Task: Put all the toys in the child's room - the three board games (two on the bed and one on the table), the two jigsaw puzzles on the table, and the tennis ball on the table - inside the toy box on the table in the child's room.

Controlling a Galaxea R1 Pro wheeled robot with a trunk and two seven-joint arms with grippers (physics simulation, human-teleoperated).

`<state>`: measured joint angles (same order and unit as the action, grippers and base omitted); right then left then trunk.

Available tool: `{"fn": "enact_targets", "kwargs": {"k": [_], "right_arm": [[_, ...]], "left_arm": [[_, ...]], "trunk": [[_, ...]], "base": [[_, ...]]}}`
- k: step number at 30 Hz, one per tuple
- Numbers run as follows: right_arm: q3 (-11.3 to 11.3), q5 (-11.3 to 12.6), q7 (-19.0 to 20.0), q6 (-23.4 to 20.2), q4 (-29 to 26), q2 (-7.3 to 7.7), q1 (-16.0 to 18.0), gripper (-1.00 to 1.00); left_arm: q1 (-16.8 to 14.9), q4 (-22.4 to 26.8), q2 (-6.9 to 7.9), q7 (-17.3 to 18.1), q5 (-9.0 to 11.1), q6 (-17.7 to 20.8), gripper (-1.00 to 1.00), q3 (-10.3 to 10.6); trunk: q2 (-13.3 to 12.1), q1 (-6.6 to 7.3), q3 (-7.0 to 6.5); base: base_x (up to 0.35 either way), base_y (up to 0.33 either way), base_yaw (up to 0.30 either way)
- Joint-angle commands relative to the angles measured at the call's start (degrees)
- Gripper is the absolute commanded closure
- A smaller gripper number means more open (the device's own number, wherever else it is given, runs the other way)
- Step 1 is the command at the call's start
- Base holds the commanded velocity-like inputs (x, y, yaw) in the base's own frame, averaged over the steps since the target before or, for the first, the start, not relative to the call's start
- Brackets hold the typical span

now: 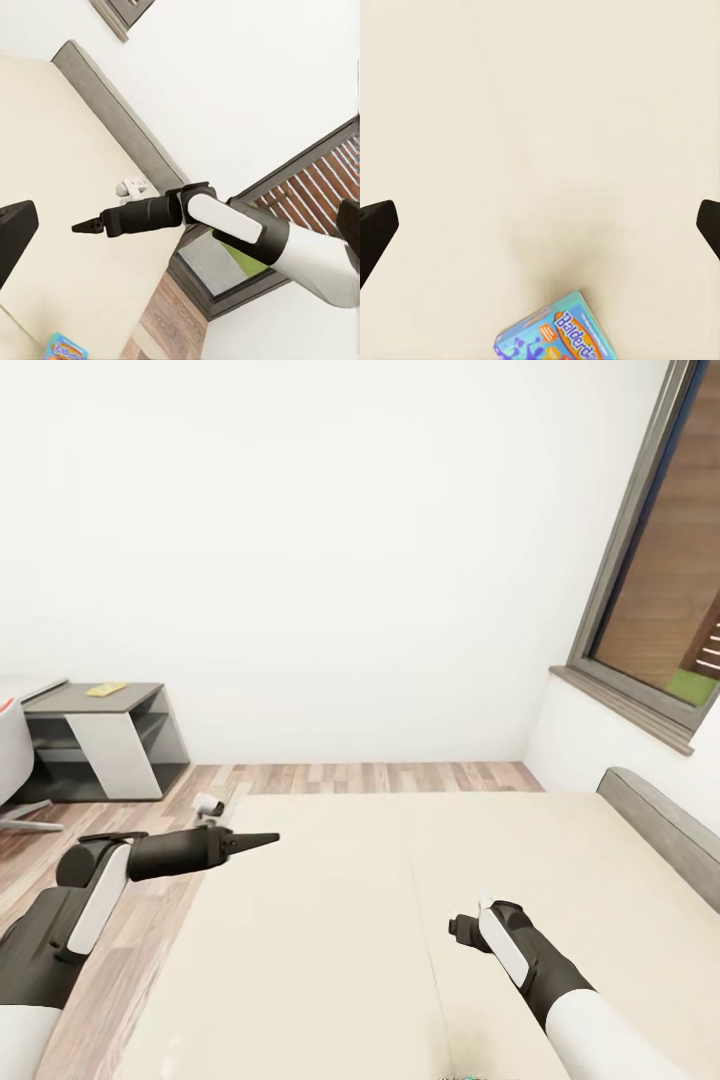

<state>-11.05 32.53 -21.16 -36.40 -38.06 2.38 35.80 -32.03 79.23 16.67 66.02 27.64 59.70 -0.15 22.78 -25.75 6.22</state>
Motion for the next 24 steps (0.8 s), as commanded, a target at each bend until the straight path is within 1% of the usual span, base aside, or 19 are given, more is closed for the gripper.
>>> {"fn": "enact_targets", "kwargs": {"k": [1,8,17,24], "right_arm": [[-0.4,0.6,-0.5,-0.2,-0.1,0.1,0.1,-1.0],[-0.4,0.7,-0.5,-0.2,-0.1,0.18,0.1,-1.0],[-0.4,0.6,-0.5,-0.2,0.7,0.28,0.1,-1.0],[-0.3,0.6,-0.5,-0.1,2.9,0.72,0.1,-1.0]], "left_arm": [[-0.1,0.1,0.14,0.8,0.2,0.3,-1.0,-0.1],[-0.1,0.2,0.34,2.7,0.4,0.3,-1.0,-0.1],[-0.1,0.2,0.37,3.1,0.3,0.3,-1.0,-0.2],[-0.1,0.2,0.38,3.1,0.3,0.3,-1.0,-0.2]], "trunk": [[0.1,-0.03,0.23],[0.1,-0.03,0.88],[0.1,-0.03,1.72],[0.1,-0.03,2.37]], "base": [[0.0,0.0,0.0],[0.0,0.0,0.0],[0.0,0.0,0.0],[0.0,0.0,0.0]]}}
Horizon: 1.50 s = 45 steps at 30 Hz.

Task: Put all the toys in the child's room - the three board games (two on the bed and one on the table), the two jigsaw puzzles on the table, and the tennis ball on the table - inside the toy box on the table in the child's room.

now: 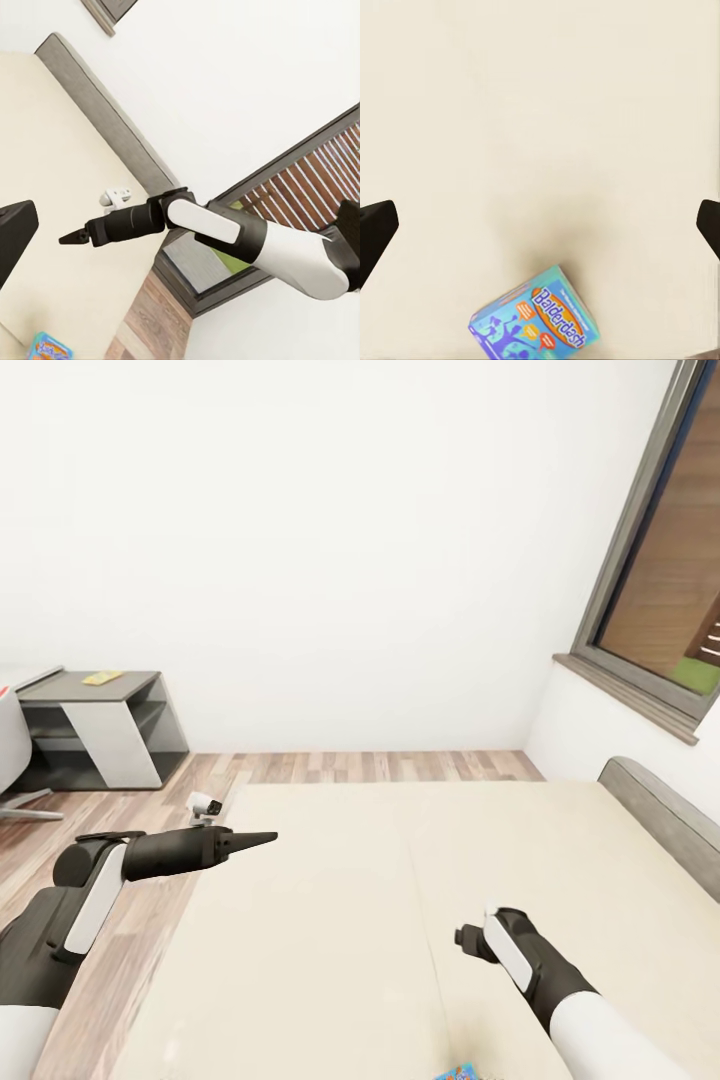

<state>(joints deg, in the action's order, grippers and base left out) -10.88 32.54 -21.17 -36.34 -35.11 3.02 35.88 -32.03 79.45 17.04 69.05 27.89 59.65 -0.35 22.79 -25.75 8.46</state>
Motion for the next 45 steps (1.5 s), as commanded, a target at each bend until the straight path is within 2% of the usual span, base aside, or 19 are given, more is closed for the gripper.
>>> {"fn": "enact_targets", "kwargs": {"k": [1,24,30,36,45], "right_arm": [[-0.4,0.6,-0.5,-0.1,0.1,0.1,0.1,-1.0],[-0.6,0.6,-0.4,1.8,2.0,0.03,0.0,-1.0],[-0.6,0.5,-0.4,2.4,4.9,-0.36,0.0,-1.0],[-0.5,0.5,-0.4,3.1,5.9,-0.42,0.1,-1.0],[-0.5,0.5,-0.4,3.3,6.1,0.08,0.1,-1.0]], "left_arm": [[-0.1,0.0,0.01,0.1,0.1,0.3,-1.0,0.0],[-0.1,-0.8,0.1,0.1,-0.2,0.3,-1.0,0.2],[-0.1,-0.9,-0.34,0.0,-0.5,0.3,-1.0,1.2],[-0.1,-0.9,-0.46,-0.4,-0.5,0.3,-1.0,3.2],[-0.1,-0.9,-0.47,-0.5,-0.5,0.3,-1.0,3.7]], "trunk": [[0.1,-0.03,0.22],[0.1,-0.03,2.36],[0.1,-0.03,2.92],[0.1,-0.03,3.48],[0.1,-0.03,4.32]], "base": [[0.0,0.0,0.0],[0.0,0.0,0.0],[0.0,0.0,0.0],[0.0,0.0,0.0],[0.0,0.0,0.0]]}}
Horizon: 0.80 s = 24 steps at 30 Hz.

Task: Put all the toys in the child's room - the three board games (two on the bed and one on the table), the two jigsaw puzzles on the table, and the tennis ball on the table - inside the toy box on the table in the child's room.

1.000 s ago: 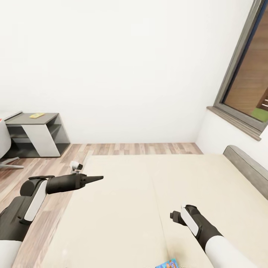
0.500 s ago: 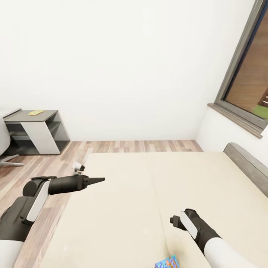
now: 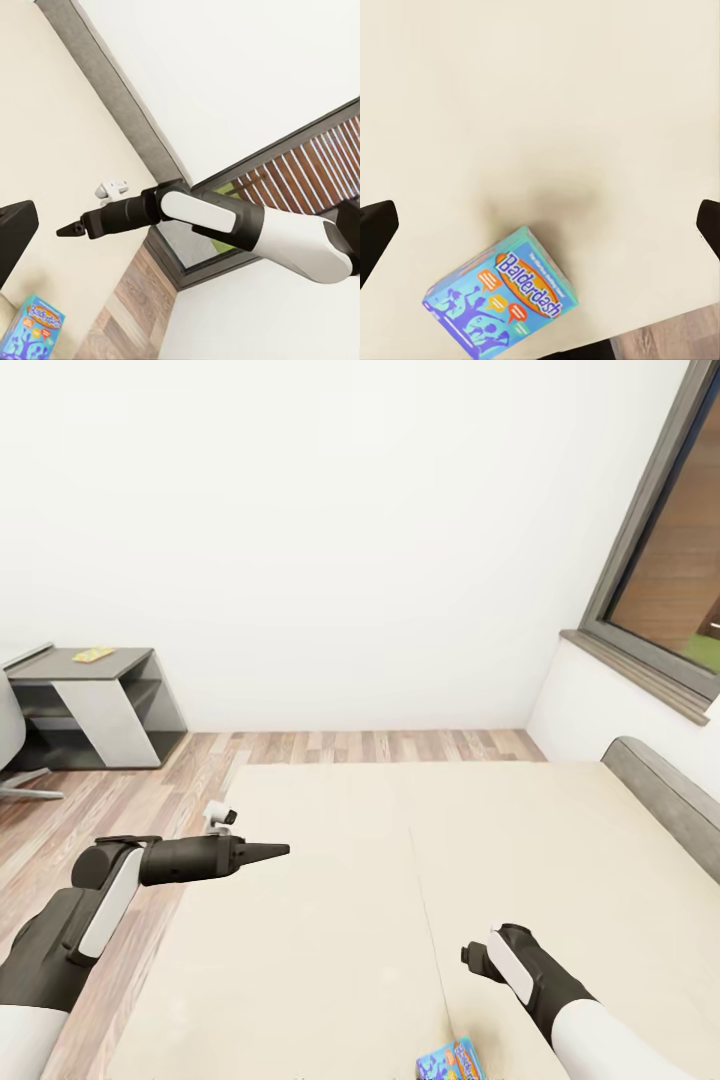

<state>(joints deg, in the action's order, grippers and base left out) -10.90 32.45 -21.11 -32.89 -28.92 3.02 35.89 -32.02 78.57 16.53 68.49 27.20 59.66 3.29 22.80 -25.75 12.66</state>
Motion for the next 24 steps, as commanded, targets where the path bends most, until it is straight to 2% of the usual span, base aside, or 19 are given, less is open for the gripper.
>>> {"fn": "enact_targets", "kwargs": {"k": [1,15,24], "right_arm": [[-0.5,0.6,-0.5,-0.2,-0.1,0.09,0.0,-1.0],[-0.5,0.6,-0.1,1.9,0.9,0.49,0.1,-1.0],[-0.5,0.6,0.0,1.8,0.8,0.02,0.2,-1.0]], "left_arm": [[-0.1,0.0,0.07,0.1,0.1,0.3,-1.0,0.0],[-0.1,0.0,0.08,0.1,0.1,0.3,-1.0,0.1],[-0.1,0.0,0.22,0.1,0.1,0.3,-1.0,0.1]], "trunk": [[0.1,-0.03,0.21],[0.1,-0.03,1.51],[0.1,-0.03,2.35]], "base": [[0.0,0.0,0.0],[0.0,0.0,0.0],[0.0,0.0,0.0]]}}
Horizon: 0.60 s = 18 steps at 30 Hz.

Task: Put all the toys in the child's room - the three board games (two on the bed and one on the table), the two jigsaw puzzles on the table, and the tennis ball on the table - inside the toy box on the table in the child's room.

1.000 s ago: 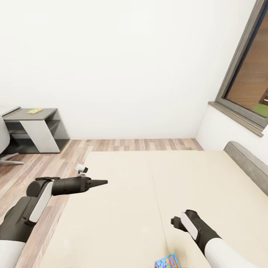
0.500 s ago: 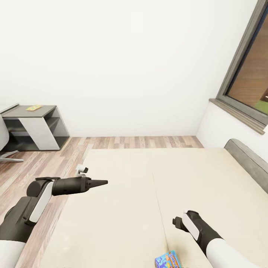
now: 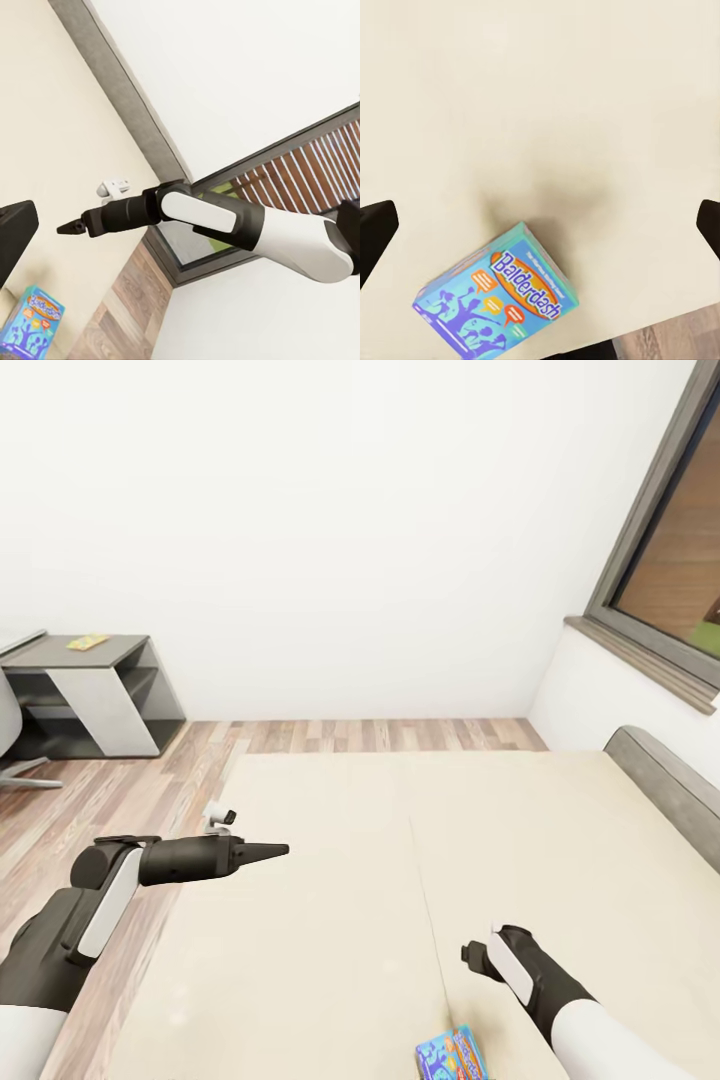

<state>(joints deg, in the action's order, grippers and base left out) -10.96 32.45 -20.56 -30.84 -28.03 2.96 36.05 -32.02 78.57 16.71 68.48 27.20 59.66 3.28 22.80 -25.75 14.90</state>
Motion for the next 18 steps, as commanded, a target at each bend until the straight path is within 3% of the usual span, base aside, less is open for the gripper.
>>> {"fn": "enact_targets", "kwargs": {"k": [1,18], "right_arm": [[-0.5,0.6,-0.5,-0.2,-0.2,0.03,0.1,-1.0],[-0.5,-1.0,-0.4,-0.4,-0.1,0.46,1.9,-1.0]], "left_arm": [[-0.1,0.0,0.03,0.1,0.1,0.3,-1.0,0.1],[-0.1,0.0,-0.13,0.1,0.0,0.3,-1.0,0.2]], "trunk": [[0.1,-0.03,0.21],[0.1,-0.03,1.79]], "base": [[0.0,0.0,0.0],[0.0,0.0,0.0]]}}
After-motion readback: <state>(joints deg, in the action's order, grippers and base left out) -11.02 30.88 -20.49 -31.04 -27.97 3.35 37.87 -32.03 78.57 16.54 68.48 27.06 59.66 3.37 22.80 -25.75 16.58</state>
